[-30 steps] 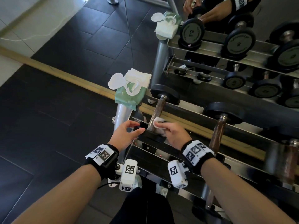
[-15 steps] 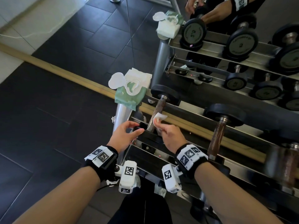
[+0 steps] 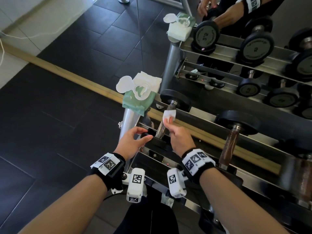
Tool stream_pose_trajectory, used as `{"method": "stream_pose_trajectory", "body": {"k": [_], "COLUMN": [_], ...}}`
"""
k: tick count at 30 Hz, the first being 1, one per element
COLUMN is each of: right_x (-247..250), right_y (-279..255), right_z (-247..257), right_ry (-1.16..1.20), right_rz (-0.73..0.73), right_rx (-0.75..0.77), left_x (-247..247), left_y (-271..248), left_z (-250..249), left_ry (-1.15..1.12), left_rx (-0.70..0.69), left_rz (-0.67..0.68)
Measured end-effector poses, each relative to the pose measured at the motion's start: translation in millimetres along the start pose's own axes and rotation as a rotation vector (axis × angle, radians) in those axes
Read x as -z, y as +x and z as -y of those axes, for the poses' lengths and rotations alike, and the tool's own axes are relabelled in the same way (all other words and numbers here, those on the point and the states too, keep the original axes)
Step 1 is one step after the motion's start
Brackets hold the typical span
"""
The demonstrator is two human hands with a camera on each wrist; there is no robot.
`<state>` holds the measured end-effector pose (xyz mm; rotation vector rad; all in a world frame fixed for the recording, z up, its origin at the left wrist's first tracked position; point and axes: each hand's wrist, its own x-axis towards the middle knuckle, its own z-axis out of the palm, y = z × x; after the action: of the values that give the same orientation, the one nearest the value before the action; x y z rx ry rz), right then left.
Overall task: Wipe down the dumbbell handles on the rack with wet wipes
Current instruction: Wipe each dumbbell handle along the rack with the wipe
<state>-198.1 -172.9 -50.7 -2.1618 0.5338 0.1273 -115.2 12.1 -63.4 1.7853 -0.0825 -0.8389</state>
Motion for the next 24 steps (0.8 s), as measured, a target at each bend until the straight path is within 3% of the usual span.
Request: {"method": "stream_pose_trajectory", "body": {"k": [5,6,8,10,14,21,24], "right_x": [15.7,22.7,32.7,31.9,2.2,2.4,10.2], "right_y": [-17.7,-15.4,-3.1,10.4,9.0,-11.9,-11.7], "right_z": [-8.7,-7.9,-8.7,-2.3,8.2,-18.9,-23.2], "right_ry": [-0.030,0.068,0.273,0.334,0.496,0.419,0.540], "right_rz": [0.248,0.212,-0.037,-0.187,-0.119,0.098,-0.018], "right_rx": [-0.019,-0.074,-0.179,-0.178,-0.177,-0.184,-0.243], "left_x": [-0.8,-0.6,-0.6,-1.4,-3.1,-3.6,-2.7], "left_y": [-1.2,-1.5,-1.7,-2.0,-3.1,-3.8,-4.7], "left_z": [-2.1,-1.7,-0.8,-0.4,-0.2,0.7,1.4], "left_ry": [-0.018,-0.014,-0.006,-0.010,-0.043,-0.067,-0.029], "left_rx": [-0.008,-0.006,0.002,0.000,0.002,0.002,0.004], "left_rz": [0.007,0.008,0.004,-0.005,-0.013,-0.015,-0.021]}}
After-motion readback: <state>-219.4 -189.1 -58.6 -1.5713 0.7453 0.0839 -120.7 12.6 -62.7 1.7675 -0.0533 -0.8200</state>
